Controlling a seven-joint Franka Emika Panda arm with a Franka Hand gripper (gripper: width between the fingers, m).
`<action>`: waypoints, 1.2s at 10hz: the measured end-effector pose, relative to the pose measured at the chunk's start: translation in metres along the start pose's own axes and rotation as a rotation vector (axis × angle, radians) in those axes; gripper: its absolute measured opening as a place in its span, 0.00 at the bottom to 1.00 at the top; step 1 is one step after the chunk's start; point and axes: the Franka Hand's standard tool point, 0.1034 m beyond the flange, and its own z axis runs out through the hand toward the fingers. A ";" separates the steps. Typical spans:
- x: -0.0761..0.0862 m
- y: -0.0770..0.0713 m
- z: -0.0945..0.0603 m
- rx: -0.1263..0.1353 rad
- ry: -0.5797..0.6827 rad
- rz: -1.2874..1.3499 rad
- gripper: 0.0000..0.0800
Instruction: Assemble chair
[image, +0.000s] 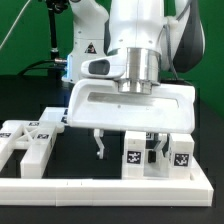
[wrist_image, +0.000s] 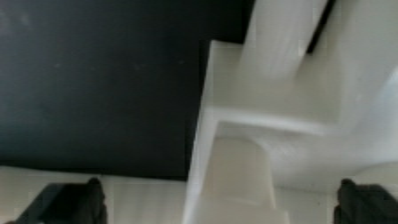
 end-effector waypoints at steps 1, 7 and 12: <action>-0.005 0.001 0.004 -0.004 -0.004 -0.003 0.81; -0.005 0.001 0.004 -0.004 -0.004 -0.003 0.45; -0.004 0.005 0.004 -0.010 -0.001 0.001 0.04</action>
Offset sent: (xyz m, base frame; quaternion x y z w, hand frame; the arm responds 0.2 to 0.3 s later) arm 0.0000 0.0000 0.0000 0.0000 0.0000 0.0000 1.0000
